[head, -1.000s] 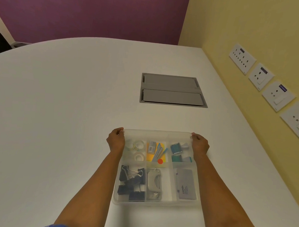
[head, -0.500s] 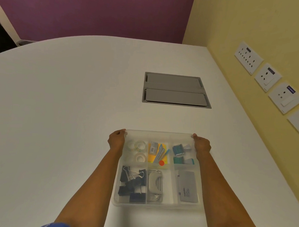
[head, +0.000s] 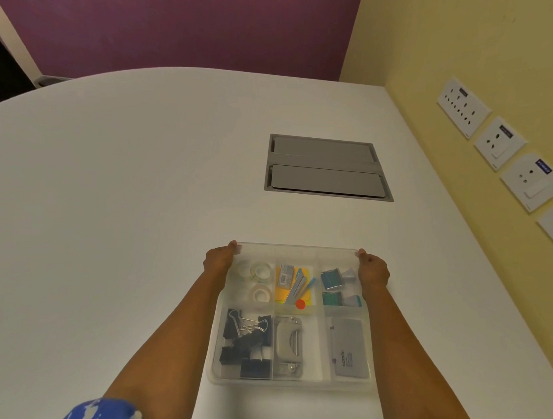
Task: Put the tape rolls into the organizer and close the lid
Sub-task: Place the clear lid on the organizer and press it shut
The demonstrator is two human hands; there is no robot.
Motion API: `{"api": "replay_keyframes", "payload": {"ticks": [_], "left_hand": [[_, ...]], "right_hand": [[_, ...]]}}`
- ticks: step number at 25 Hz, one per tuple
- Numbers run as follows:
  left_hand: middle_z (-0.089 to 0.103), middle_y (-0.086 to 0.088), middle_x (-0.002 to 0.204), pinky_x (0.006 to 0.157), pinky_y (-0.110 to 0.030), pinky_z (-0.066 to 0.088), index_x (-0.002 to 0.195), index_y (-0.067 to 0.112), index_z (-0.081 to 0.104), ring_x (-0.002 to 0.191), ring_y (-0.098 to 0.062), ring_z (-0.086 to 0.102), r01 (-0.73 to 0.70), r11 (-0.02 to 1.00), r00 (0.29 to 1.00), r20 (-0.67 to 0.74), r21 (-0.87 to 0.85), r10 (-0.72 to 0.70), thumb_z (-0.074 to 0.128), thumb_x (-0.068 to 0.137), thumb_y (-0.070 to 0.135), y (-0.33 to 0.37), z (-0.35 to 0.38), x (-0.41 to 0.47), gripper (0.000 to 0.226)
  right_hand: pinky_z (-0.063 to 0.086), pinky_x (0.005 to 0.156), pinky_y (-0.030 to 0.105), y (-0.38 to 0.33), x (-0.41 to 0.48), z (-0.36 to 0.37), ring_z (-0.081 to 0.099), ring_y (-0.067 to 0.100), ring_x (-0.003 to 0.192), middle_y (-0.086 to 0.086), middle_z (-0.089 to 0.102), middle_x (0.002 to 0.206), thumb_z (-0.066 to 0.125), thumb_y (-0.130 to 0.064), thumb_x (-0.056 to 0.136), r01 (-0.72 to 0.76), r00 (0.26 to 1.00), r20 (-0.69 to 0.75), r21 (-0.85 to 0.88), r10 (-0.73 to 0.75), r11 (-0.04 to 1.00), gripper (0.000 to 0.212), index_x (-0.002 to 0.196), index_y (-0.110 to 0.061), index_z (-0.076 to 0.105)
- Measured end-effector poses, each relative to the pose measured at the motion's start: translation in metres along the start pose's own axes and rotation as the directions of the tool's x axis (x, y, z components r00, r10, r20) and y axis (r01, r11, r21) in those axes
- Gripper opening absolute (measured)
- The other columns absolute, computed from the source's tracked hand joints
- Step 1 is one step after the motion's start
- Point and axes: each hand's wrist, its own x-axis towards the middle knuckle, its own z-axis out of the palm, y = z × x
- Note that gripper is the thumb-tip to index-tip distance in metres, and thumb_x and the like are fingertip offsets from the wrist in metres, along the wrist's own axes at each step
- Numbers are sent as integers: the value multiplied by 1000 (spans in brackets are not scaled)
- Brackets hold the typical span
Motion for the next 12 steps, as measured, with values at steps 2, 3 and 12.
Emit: {"api": "replay_keyframes", "payload": {"ticks": [2, 3, 12], "left_hand": [[56, -19, 132, 104, -41, 39, 113, 5, 62, 121, -37, 50, -23, 997, 999, -22, 73, 24, 52, 95, 36, 0, 3, 0, 37], [57, -20, 131, 104, -41, 40, 115, 5, 62, 120, -37, 51, -45, 993, 998, -34, 113, 49, 49, 96, 36, 0, 4, 0, 38], [61, -22, 122, 99, -42, 44, 117, 0, 59, 113, -38, 56, -187, 953, 975, -74, 240, 210, 37, 101, 33, -7, 10, -7, 42]], "right_hand": [[49, 95, 42, 1, 1, 1, 60, 40, 108, 25, 65, 118, 41, -32, 101, -3, 1000, 1, 7, 3, 1000, 46, 114, 6, 63], [49, 95, 42, 1, 1, 1, 60, 40, 108, 25, 65, 118, 41, -32, 101, -4, 1000, 1, 7, 4, 1000, 46, 114, 6, 63], [50, 94, 42, -1, -3, 3, 60, 38, 110, 23, 63, 122, 40, -25, 102, 33, 999, -41, 1, -33, 999, 40, 119, 4, 60]]}}
